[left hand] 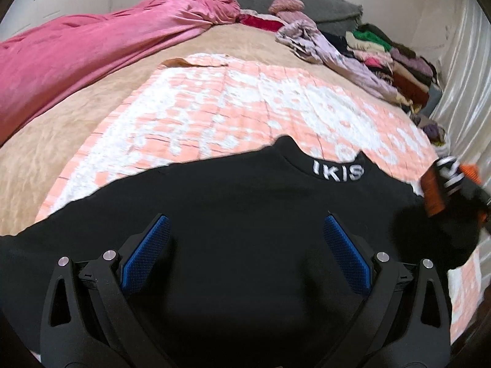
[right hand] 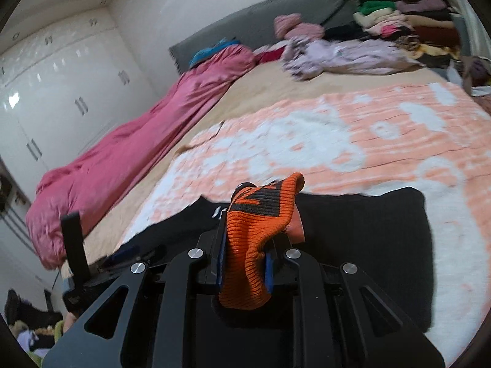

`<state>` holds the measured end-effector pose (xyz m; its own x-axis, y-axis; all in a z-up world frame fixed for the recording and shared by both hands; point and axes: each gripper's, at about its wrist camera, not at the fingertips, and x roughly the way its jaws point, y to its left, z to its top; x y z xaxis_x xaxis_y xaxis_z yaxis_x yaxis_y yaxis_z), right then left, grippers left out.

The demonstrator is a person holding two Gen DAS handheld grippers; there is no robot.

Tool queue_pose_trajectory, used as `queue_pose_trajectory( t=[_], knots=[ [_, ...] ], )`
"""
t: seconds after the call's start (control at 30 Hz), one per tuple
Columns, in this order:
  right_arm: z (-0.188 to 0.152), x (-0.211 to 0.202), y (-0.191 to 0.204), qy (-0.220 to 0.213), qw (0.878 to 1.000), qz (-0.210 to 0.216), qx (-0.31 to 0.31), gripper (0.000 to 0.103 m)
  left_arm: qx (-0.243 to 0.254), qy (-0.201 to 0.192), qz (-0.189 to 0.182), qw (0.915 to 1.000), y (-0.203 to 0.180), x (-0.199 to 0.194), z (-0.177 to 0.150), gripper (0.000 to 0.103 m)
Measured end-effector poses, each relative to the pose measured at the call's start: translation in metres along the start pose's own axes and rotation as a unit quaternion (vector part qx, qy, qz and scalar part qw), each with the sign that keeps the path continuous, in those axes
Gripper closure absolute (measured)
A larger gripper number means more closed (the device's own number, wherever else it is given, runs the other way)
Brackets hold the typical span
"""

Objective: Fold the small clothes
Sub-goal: 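Carry the cuff across the shirt body toward the collar, open right tool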

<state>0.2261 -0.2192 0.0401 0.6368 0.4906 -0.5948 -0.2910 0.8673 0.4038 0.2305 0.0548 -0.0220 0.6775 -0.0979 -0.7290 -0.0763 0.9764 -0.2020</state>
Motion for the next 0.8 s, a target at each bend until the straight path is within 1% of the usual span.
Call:
queue_pose_trajectory(
  t=[0.1,0.2,0.23,0.3,0.37,0.43,0.5,0.53,0.6,0.63,0.67,0.73,0.8],
  knots=[
    [-0.005,0.015,0.015,0.014,1.0,0.008,-0.006,0.081,-0.007,-0.001,-0.003,1.0,0.008,-0.002,0.003,0.009],
    [-0.006,0.017,0.025,0.014,1.0,0.015,-0.013,0.079,-0.004,0.011,-0.014,0.9998,0.01,0.001,0.003,0.009],
    [-0.006,0.017,0.027,0.013,1.0,0.016,-0.015,0.072,-0.002,0.015,-0.02,0.9997,0.009,0.002,0.002,0.009],
    [-0.006,0.018,0.028,0.01,1.0,0.01,-0.018,0.065,0.003,0.022,-0.04,0.999,0.005,0.003,-0.001,0.009],
    [-0.006,0.016,0.026,0.008,1.0,-0.007,-0.026,0.065,0.007,0.024,-0.066,0.9975,0.0,0.002,-0.004,0.009],
    [-0.007,0.014,0.02,0.007,0.999,-0.027,-0.024,0.062,0.004,0.024,-0.109,0.9938,-0.006,0.001,-0.007,0.009],
    [-0.009,0.011,0.013,0.005,0.999,-0.042,-0.026,0.06,-0.001,0.033,-0.146,0.9888,-0.013,0.005,-0.01,0.012],
    [-0.01,0.009,0.009,0.003,0.998,-0.051,-0.026,0.06,0.0,0.039,-0.148,0.9882,-0.016,0.008,-0.012,0.016],
    [-0.014,0.006,0.002,0.003,0.998,-0.063,-0.024,0.058,0.004,0.049,-0.138,0.9892,-0.022,0.017,-0.015,0.024],
    [-0.016,0.004,-0.003,0.002,0.997,-0.069,-0.02,0.058,0.001,0.055,-0.137,0.989,-0.023,0.022,-0.016,0.031],
    [-0.017,0.003,-0.006,0.002,0.997,-0.074,-0.017,0.058,-0.005,0.06,-0.139,0.9884,-0.023,0.027,-0.016,0.043],
    [-0.019,-0.003,-0.017,0.0,0.996,-0.085,-0.007,0.058,-0.015,0.072,-0.145,0.9866,-0.024,0.036,-0.019,0.059],
    [-0.022,-0.009,-0.027,-0.004,0.995,-0.096,0.005,0.058,-0.003,0.067,-0.135,0.9886,-0.03,0.039,-0.022,0.072]
  ],
)
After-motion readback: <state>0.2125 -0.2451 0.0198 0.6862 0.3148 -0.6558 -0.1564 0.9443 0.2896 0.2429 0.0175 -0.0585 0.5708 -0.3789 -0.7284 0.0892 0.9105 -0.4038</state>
